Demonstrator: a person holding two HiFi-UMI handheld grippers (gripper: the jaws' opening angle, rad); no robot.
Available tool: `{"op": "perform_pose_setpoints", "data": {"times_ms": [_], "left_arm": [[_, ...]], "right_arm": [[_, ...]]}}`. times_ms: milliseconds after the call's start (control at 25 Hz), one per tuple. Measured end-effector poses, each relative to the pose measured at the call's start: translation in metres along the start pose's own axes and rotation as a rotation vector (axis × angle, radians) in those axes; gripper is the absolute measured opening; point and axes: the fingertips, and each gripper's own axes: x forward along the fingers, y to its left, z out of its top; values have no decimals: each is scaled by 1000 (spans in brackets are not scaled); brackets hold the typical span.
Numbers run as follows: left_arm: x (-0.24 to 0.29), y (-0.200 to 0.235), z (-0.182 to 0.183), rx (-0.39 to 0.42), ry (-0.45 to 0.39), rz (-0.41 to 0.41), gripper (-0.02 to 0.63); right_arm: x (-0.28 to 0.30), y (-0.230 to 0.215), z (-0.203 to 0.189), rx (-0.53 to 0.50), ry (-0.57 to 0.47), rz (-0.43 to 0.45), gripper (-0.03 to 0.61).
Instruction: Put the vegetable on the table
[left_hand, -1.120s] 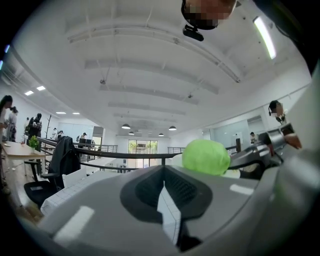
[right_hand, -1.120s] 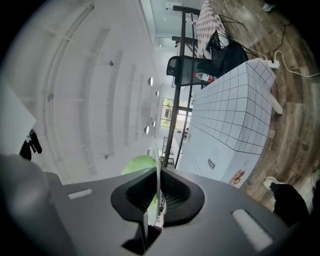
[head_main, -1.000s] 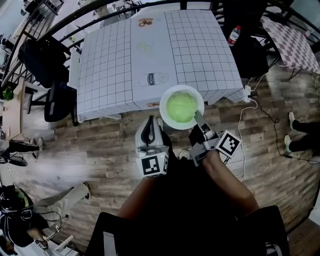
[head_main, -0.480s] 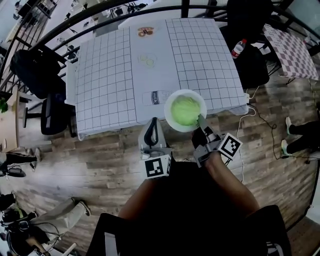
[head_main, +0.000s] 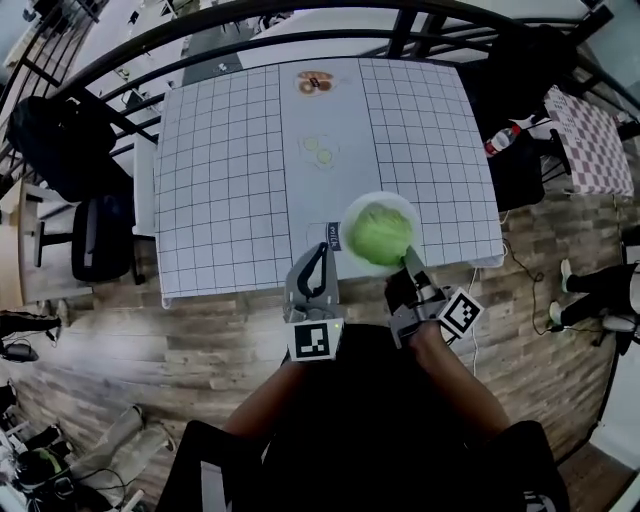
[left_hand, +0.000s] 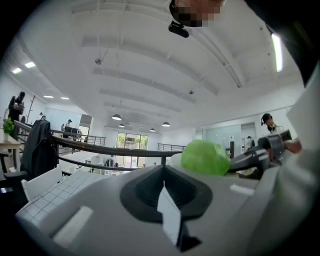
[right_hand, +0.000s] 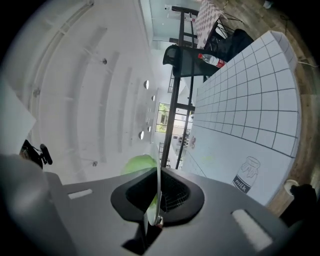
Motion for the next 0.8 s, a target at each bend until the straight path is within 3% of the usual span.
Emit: {"op": "perform_pose_setpoints", "data": {"times_ms": [320, 480, 800], "left_arm": [[20, 47, 7, 1, -51, 45, 8], [43, 63, 8, -50, 5, 16, 8], [87, 80, 11, -37, -6, 32, 8]], "right_arm": [[39, -4, -4, 18, -40, 115, 12], [53, -14, 1, 10, -46, -9, 12], [102, -48, 33, -22, -47, -6, 12]]}}
